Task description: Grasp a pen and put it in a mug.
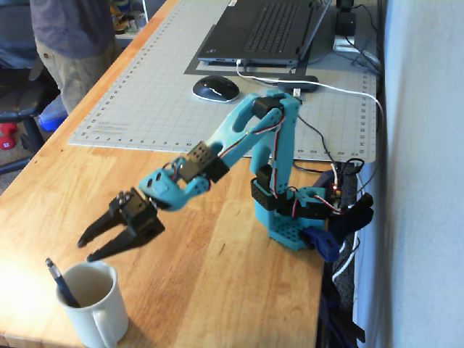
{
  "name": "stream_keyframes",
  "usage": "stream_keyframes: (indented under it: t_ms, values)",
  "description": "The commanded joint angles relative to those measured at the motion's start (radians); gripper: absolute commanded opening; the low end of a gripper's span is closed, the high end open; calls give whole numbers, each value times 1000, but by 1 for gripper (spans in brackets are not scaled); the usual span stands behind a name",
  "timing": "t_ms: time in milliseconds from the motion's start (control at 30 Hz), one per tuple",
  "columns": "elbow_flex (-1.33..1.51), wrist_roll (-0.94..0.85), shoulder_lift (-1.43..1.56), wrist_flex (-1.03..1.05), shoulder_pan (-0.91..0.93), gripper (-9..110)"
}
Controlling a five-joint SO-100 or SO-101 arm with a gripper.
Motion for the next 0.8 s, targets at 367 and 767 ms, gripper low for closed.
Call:
stream_keyframes:
  t_ms: [367, 767]
  values:
    - [-29, -824, 609, 1054, 299, 12]
    - [327, -1258, 1009, 1433, 589, 7]
